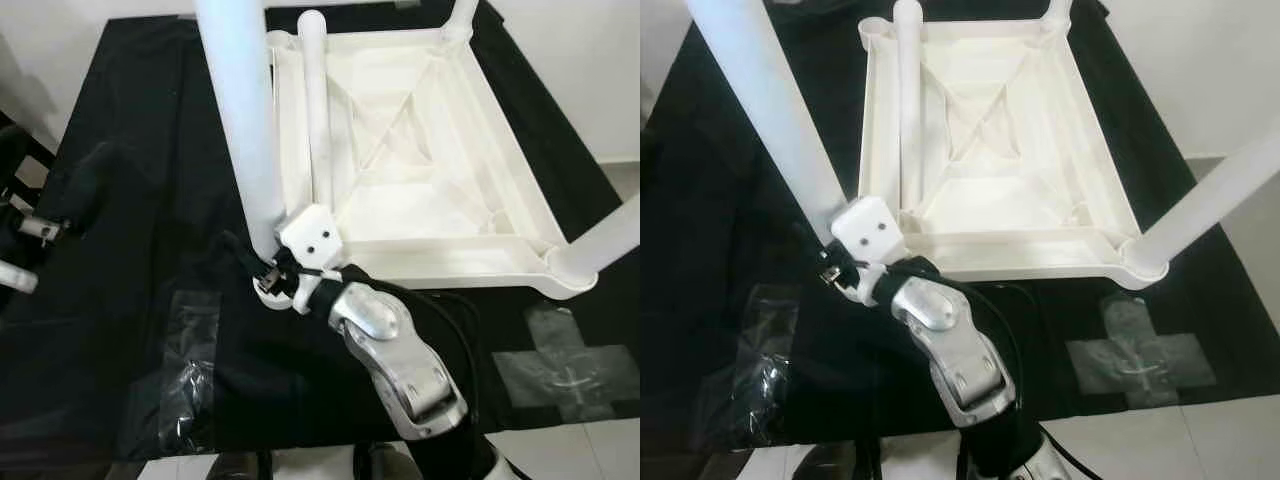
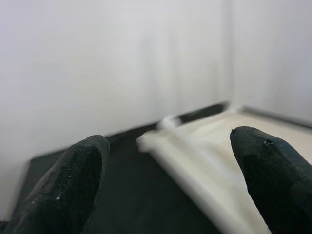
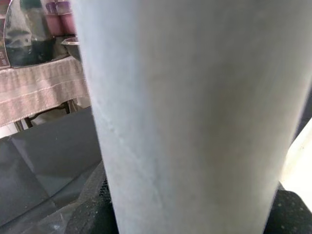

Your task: Building children table

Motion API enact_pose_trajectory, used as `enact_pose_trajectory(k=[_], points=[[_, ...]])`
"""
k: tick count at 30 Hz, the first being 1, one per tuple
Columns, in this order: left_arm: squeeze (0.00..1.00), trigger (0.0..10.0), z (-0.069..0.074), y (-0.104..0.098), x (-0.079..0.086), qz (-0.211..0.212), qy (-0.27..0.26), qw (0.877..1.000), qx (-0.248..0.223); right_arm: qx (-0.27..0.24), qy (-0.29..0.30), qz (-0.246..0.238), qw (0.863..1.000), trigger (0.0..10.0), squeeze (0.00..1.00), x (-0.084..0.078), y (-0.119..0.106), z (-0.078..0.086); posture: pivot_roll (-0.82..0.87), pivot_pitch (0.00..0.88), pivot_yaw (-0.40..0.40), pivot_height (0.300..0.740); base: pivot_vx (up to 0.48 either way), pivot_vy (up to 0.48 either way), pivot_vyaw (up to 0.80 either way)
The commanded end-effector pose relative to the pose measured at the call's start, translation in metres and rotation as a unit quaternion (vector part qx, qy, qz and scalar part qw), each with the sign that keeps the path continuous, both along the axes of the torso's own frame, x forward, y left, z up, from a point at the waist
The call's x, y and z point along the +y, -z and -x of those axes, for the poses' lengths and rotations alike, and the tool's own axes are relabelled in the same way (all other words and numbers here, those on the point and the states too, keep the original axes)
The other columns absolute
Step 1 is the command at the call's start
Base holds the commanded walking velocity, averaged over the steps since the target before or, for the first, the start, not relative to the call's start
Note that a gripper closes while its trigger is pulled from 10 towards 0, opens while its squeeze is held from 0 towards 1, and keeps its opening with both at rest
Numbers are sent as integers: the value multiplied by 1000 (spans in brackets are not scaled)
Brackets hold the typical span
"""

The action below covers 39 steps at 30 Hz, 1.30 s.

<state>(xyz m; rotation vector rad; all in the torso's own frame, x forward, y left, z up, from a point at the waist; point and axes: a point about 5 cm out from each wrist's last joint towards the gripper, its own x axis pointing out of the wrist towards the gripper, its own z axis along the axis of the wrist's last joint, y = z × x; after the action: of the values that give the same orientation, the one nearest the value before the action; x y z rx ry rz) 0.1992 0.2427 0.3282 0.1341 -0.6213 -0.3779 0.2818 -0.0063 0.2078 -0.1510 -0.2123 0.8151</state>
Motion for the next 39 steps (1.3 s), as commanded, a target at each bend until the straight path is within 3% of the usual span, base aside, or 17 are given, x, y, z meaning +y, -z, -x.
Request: enact_pose_trajectory(k=[1,4,6,7,9,10,14,15,16,19,24,29,34,35,37,38,39], points=[[1000,10000,-3,-1,-7,-15,55,998,19,141,61,69,986,10000,0,-17,64,-10,66,262,12,740,0,0,0],[1000,10000,-5,-6,-15,-27,109,993,22,142,62,68,986,10000,0,-16,65,-11,68,255,13,740,0,0,0],[1000,10000,-7,-9,-32,-54,214,974,40,143,62,65,986,10000,0,-12,65,-12,66,247,14,740,0,0,0],[1000,10000,-7,-9,-32,-54,214,974,40,143,62,65,986,10000,0,-12,65,-12,66,247,14,740,0,0,0],[1000,10000,-11,-9,-46,-66,273,958,54,142,62,65,986,10000,0,-10,63,-13,65,242,13,740,0,0,0],[1000,10000,-11,-9,-46,-66,273,958,54,142,62,65,986,10000,0,-10,63,-13,65,242,13,740,0,0,0],[996,10000,-16,-7,-61,-67,335,937,71,142,62,64,986,10000,0,-9,63,-13,62,240,11,740,0,0,0],[35,10000,-18,-5,-70,-65,365,925,83,141,61,64,986,10000,0,-8,62,-13,57,240,16,740,0,0,0],[35,10000,-18,-5,-70,-65,365,925,83,141,61,64,986,10000,0,-8,62,-13,57,240,16,740,0,0,0],[0,10000,-28,-2,-87,-66,402,907,104,139,59,62,987,10000,0,-6,61,-13,52,239,21,740,0,0,0],[0,10000,-33,0,-92,-69,411,902,114,137,58,59,987,10000,0,-4,60,-13,47,238,26,740,0,0,0],[0,10000,-40,8,-98,-101,428,887,143,131,47,58,989,10000,0,0,59,-10,34,233,39,740,0,0,0],[0,10000,-40,6,-95,-121,423,886,144,130,44,59,989,10000,0,0,59,-10,37,228,38,740,0,0,0],[0,9373,-41,4,-94,-132,421,886,145,130,43,59,989,10000,0,0,59,-10,40,225,39,740,0,0,0],[0,9373,-41,3,-93,-138,419,885,145,130,42,59,989,10000,0,0,60,-10,40,225,39,740,0,0,0],[0,10000,-43,2,-91,-148,410,888,148,128,40,56,989,10000,184,0,59,-10,41,219,39,740,0,0,0],[0,10000,-44,1,-89,-150,401,892,148,126,39,55,990,10000,439,1,59,-10,41,218,39,740,0,0,0]])
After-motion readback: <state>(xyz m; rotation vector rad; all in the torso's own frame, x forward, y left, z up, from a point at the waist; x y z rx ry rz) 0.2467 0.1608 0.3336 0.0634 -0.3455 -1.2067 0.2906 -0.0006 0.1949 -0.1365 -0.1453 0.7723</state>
